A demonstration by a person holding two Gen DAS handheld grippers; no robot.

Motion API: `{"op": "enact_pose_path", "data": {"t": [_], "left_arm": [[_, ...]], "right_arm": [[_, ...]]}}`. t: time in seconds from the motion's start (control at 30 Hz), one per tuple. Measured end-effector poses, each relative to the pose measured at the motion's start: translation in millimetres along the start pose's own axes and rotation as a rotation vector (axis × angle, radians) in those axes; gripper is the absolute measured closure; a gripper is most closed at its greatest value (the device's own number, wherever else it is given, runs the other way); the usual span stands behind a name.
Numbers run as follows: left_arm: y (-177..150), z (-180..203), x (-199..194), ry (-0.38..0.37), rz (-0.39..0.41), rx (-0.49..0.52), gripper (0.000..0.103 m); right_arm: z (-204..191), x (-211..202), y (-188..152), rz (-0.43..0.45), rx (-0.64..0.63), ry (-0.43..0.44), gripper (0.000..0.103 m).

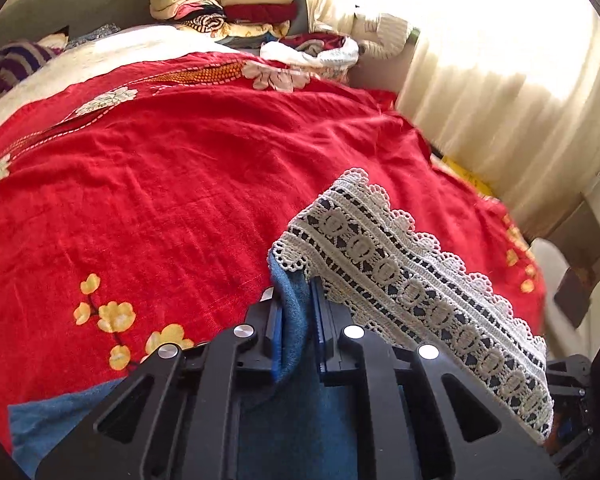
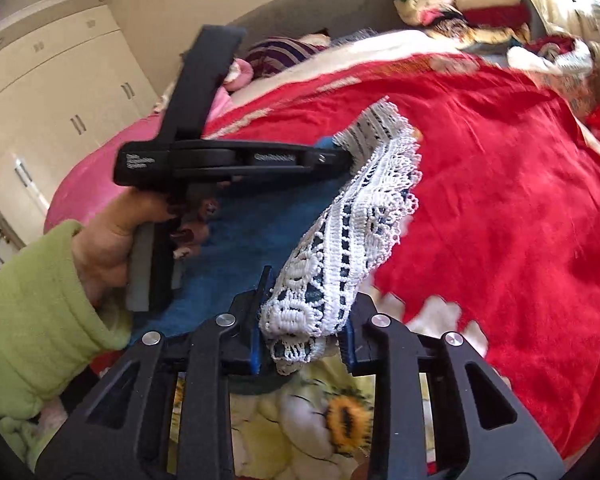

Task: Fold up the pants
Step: 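Grasp the lace hem with the right tool while the left tool grasps the denim beside it, then lift the lace hem with both tools, fold it over the denim, release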

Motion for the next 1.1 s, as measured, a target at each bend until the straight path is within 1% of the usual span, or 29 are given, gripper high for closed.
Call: {"op": "enact_pose_path", "data": {"t": [0.07,0.13,0.17,0.23,0.33,0.37,0.4,0.47,0.53,0.63,0.7,0.77,0.83,0.9,0.93,0.97,1.0,1.03,1.07,1.1], "left_arm": [[1.5,-8.3,-13.8,-0.027,0.043,-0.035,0.092],[1.9,-22.8,-36.9,-0.061,0.101,-0.088,0.092],[0.9,-28.0,-45.6,-0.076,0.118,-0.109,0.092],[-3.1,-40.1,-67.1,-0.078,0.152,-0.153,0.090],[-20.5,-71.2,-96.5,-0.044,0.187,-0.269,0.082],[-29.3,-85.7,-107.4,-0.035,0.198,-0.321,0.072],[-36.9,-96.8,-115.5,-0.013,0.197,-0.358,0.064],[-52.7,-118.1,-135.2,0.048,0.203,-0.415,0.063],[-72.5,-139.2,-164.1,0.105,0.236,-0.474,0.063],[-98.9,-165.0,-205.1,0.144,0.304,-0.552,0.061],[-114.8,-176.4,-225.5,0.179,0.344,-0.596,0.061],[-124.6,-181.5,-235.8,0.183,0.362,-0.621,0.061],[-132.3,-182.5,-240.0,0.175,0.367,-0.627,0.061],[-131.4,-176.5,-235.2,0.179,0.355,-0.608,0.060],[-129.4,-174.6,-231.8,0.174,0.343,-0.598,0.052],[-129.9,-171.2,-230.0,0.169,0.338,-0.594,0.039],[-129.6,-167.4,-226.7,0.159,0.333,-0.587,0.036],[-128.7,-164.2,-223.1,0.157,0.324,-0.572,0.036],[-129.1,-160.4,-220.7,0.159,0.316,-0.557,0.034],[-127.7,-156.9,-217.8,0.157,0.305,-0.542,0.033]], "right_arm": [[-18.1,-3.4,7.2,0.014,-0.052,0.028,0.082],[-43.1,-4.6,14.0,0.027,-0.116,0.059,0.082],[-57.8,-5.0,16.7,0.033,-0.156,0.077,0.082],[-78.6,-2.5,19.8,0.036,-0.209,0.104,0.082],[-108.5,6.9,11.7,0.002,-0.285,0.140,0.082],[-117.1,12.1,7.3,-0.015,-0.308,0.148,0.082],[-127.8,19.4,0.4,-0.039,-0.339,0.155,0.082],[-143.4,32.9,-11.4,-0.084,-0.393,0.153,0.082],[-162.4,46.2,-23.0,-0.114,-0.465,0.152,0.082],[-186.5,58.6,-35.6,-0.144,-0.558,0.137,0.081],[-201.8,67.0,-45.1,-0.178,-0.613,0.136,0.075],[-212.4,72.7,-53.7,-0.210,-0.650,0.138,0.071],[-222.7,72.2,-62.2,-0.236,-0.663,0.179,0.066],[-231.8,61.8,-65.2,-0.235,-0.680,0.232,0.048],[-234.2,55.6,-64.2,-0.227,-0.688,0.248,0.048],[-234.2,50.9,-62.5,-0.218,-0.691,0.255,0.047],[-233.1,44.0,-57.5,-0.205,-0.685,0.265,0.045],[-230.1,38.2,-53.0,-0.194,-0.671,0.269,0.044],[-227.9,34.2,-45.7,-0.176,-0.655,0.263,0.041],[-222.2,32.0,-35.3,-0.149,-0.639,0.238,0.040]]}}
Point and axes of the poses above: each gripper's, at about its wrist camera, not at the fingertips, and x roughly the way its jaws point, z to its right, y to its top, the point moved 2 cm from there along x, roughly the way its jaws point, and after that the axes turned 7 degrees about z, right-handed, at the moved point
